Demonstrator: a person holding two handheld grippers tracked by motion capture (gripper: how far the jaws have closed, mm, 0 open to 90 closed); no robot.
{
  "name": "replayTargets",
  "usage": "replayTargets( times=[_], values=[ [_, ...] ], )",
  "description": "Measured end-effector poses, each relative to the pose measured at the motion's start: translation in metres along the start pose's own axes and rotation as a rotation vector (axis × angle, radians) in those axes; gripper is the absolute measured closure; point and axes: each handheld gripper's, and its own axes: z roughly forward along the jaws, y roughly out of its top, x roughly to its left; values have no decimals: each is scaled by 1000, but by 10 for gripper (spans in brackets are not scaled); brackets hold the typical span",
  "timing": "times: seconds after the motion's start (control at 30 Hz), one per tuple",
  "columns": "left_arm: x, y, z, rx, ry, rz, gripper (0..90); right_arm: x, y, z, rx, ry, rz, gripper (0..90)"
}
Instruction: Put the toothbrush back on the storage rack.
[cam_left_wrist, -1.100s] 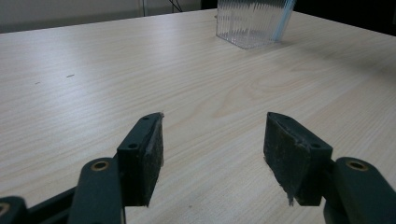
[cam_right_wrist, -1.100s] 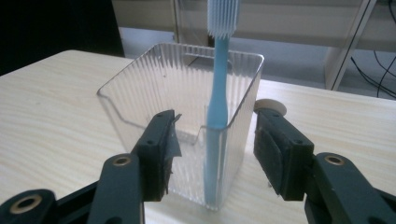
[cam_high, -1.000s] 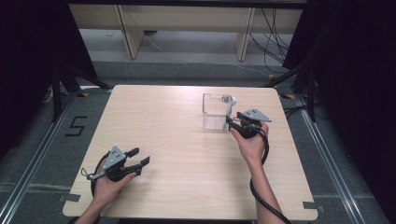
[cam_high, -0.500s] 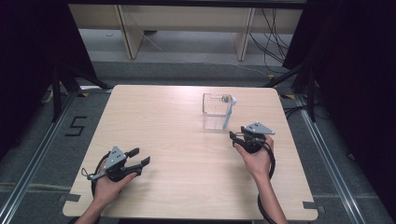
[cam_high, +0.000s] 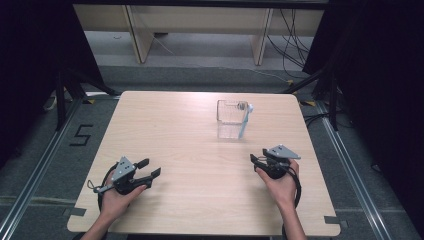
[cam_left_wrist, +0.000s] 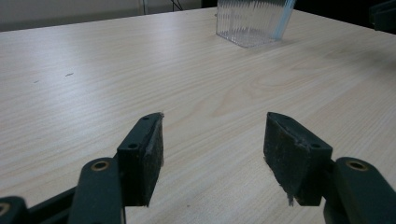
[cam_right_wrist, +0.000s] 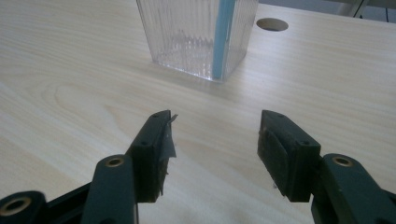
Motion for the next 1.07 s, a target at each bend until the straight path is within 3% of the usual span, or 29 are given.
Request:
replayTargets(
  times=[0.1, 0.13, 0.17, 0.2, 0.23, 0.27, 0.3, 0.33, 0.4, 0.6, 0.7, 0.77, 0.8, 0.83, 0.87, 0.93, 1.03, 1.07],
  values=[
    [0, 0, 0, 0, 1, 1, 376, 6, -7, -5, 18, -2, 45, 453],
    [0, 0, 0, 0, 1, 0, 376, 2, -9, -5, 7, -4, -5, 453],
    [0, 0, 0, 1, 2, -1, 376, 6, -11, -6, 2, -8, 23, 453],
    [0, 0, 0, 1, 2, 0, 377, 4, -13, -8, 11, -12, -5, 453],
    [0, 0, 0, 1, 2, -1, 377, 8, -15, -11, 10, 6, 37, 453],
    [0, 0, 0, 1, 3, 0, 377, 6, -17, -11, -5, 5, 7, 453],
    [0, 0, 0, 0, 3, -1, 377, 8, -19, -13, -10, 18, 23, 453],
    [0, 0, 0, 0, 3, -2, 377, 12, -22, -16, -14, 2, 39, 453],
    [0, 0, 0, 0, 3, -2, 377, 10, -23, -19, -8, 2, -12, 453],
    [0, 0, 0, 0, 3, -1, 377, 13, -33, -29, -23, 17, -4, 453],
    [0, 0, 0, 0, 3, -2, 376, 16, -37, -35, -24, 0, 10, 451],
    [0, 0, 0, -1, 2, -2, 376, 19, -40, -39, -10, 3, 46, 451],
    [0, 0, 0, -1, 2, -3, 377, 17, -42, -40, -5, 3, 25, 451],
    [0, 0, 0, -1, 3, -4, 376, 19, -44, -41, -26, 10, 45, 451],
    [0, 0, 0, 1, 2, -4, 376, 17, -45, -43, -18, 3, 10, 450],
    [0, 0, 0, -2, 1, -4, 376, 21, -47, -45, -10, 8, 47, 450],
    [1, 0, 0, 0, 2, -8, 376, 19, -49, -47, -3, -1, 18, 449],
    [1, 0, 0, 0, 2, -8, 376, 20, -49, -47, -8, 8, 28, 449]
  ],
)
